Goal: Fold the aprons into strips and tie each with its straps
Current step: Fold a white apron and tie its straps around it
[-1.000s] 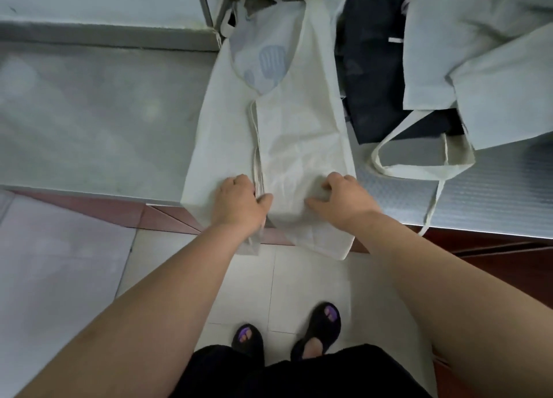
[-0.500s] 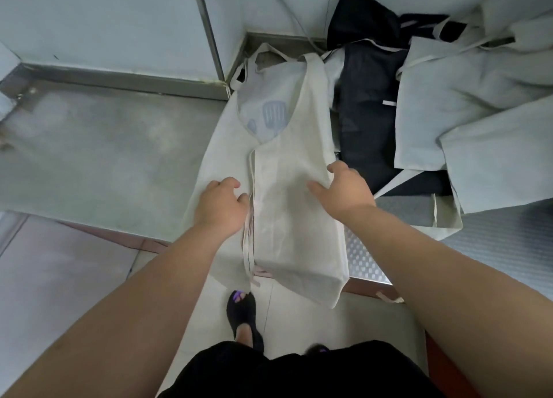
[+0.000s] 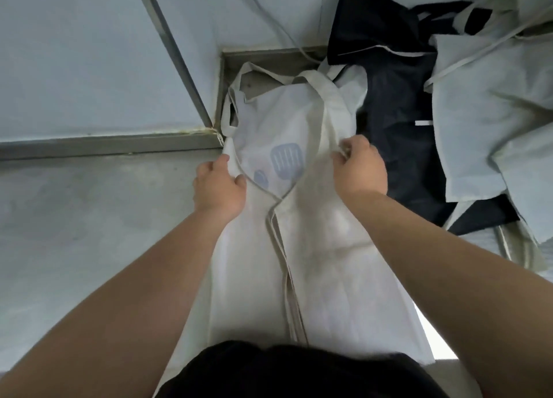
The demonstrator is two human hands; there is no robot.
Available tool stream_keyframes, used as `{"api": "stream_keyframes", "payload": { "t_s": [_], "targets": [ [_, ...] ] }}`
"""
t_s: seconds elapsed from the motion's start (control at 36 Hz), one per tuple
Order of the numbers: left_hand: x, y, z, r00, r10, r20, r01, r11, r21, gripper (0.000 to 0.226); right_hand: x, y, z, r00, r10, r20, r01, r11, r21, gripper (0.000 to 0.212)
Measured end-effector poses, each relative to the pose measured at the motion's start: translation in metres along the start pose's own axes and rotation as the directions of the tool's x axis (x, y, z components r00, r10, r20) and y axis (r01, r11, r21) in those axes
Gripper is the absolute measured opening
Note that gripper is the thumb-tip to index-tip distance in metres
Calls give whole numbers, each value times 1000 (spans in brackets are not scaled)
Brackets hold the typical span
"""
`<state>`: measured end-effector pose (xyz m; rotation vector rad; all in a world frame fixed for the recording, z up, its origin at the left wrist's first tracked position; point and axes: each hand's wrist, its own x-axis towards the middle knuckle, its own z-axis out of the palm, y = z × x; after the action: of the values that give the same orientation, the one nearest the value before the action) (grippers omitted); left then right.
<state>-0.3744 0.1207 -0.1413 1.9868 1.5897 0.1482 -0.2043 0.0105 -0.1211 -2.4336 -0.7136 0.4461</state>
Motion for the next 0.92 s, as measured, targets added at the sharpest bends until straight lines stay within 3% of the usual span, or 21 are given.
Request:
{"api": "stream_keyframes", "payload": {
  "t_s": [0.08,0.17,0.28,0.39,0.53,0.61,0.69,0.75,0.81,0.83,0.92],
  "targets": [
    [17,-2,7,1000,2,20,-1,1000,-31,38,13,4,2,998,45,-41,-43,997,58,28],
    [31,-6,12,999,8,-47,-12,996,-86,24,27,9,-2,995,92,-47,-84,986,143,25],
    [51,-5,12,987,-7,-160,-14,992,-126,26,45,16,-12,966,217,-142,-178,952,248,19],
    [61,12,14,961,65,-268,-122,972,-202,26,54,22,-16,932,323,-164,-273,924,267,27],
    [74,21,13,961,113,-254,-152,979,-138,27,53,27,-20,923,315,-220,-296,948,114,30],
    [62,19,18,961,222,-164,-207,973,104,36,40,27,-16,947,114,-300,-157,980,-124,23],
    [36,19,24,914,357,-193,-283,901,327,58,22,27,-5,982,-170,-82,143,956,-257,27],
    [25,15,29,836,543,-80,-488,801,346,57,12,25,3,949,-280,143,308,921,-239,39],
    [26,8,35,745,653,140,-662,694,283,46,11,22,8,905,-261,335,354,900,-256,55],
    [27,6,37,733,647,210,-680,691,246,42,12,21,8,893,-222,392,351,889,-296,57],
    [36,2,39,807,555,202,-585,798,146,27,20,20,9,891,-126,437,311,869,-385,50]
  ]
}}
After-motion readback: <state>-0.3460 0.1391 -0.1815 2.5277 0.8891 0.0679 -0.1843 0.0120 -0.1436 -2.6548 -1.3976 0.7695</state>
